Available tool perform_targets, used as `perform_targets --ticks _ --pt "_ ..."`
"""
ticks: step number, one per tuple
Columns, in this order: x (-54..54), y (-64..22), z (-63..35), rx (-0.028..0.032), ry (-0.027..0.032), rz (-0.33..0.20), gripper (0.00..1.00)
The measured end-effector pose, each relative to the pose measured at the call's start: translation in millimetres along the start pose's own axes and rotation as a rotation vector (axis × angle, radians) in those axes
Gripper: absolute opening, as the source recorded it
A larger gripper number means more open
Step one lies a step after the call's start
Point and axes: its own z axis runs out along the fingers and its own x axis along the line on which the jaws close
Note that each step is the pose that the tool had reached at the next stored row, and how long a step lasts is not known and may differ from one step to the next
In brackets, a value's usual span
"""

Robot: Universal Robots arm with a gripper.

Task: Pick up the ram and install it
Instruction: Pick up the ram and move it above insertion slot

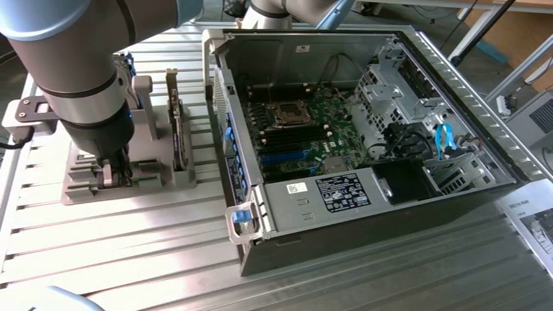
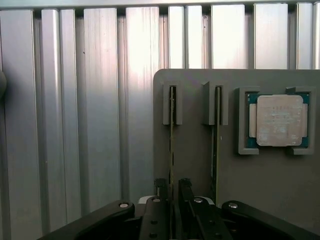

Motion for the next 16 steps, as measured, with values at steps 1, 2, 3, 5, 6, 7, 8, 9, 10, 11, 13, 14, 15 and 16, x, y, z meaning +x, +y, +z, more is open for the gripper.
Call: perform_targets --ticks 1,2,3,5,6,7,8,9,10,11,13,14,15,16 --pt "0.1 -0.1 -0.1 -0.0002 0.0001 0.000 0.24" --pt "0.1 -0.2 -0.2 -0.0003 0.0002 0.000 0.24" --pt "0.1 -0.2 -0.2 -0.0004 0.0003 0.000 0.24" --pt "0.1 -0.3 -0.2 -0.0003 0.0003 0.000 0.24" --pt "0.1 -0.3 -0.2 -0.0003 0.0002 0.000 0.24" --pt "0.1 -0.7 -0.1 -0.0002 0.0002 0.000 0.24" --pt "0.1 -1.3 -0.3 -0.0004 0.0003 0.000 0.24" --pt "0.1 -1.9 -0.2 -0.0003 0.0002 0.000 0.24" --pt "0.0 -2.3 -0.1 -0.0002 0.0002 0.000 0.24" --pt "0.0 -2.4 -0.1 -0.0002 0.0002 0.000 0.24" --pt "0.1 -2.4 -0.2 -0.0003 0.0002 0.000 0.24" --pt "0.1 -2.5 -0.2 -0.0004 0.0003 0.000 0.24" --pt "0.0 -2.5 -0.2 -0.0003 0.0002 0.000 0.24" --pt "-0.2 -2.6 -0.2 -0.0003 0.0002 0.000 0.24"
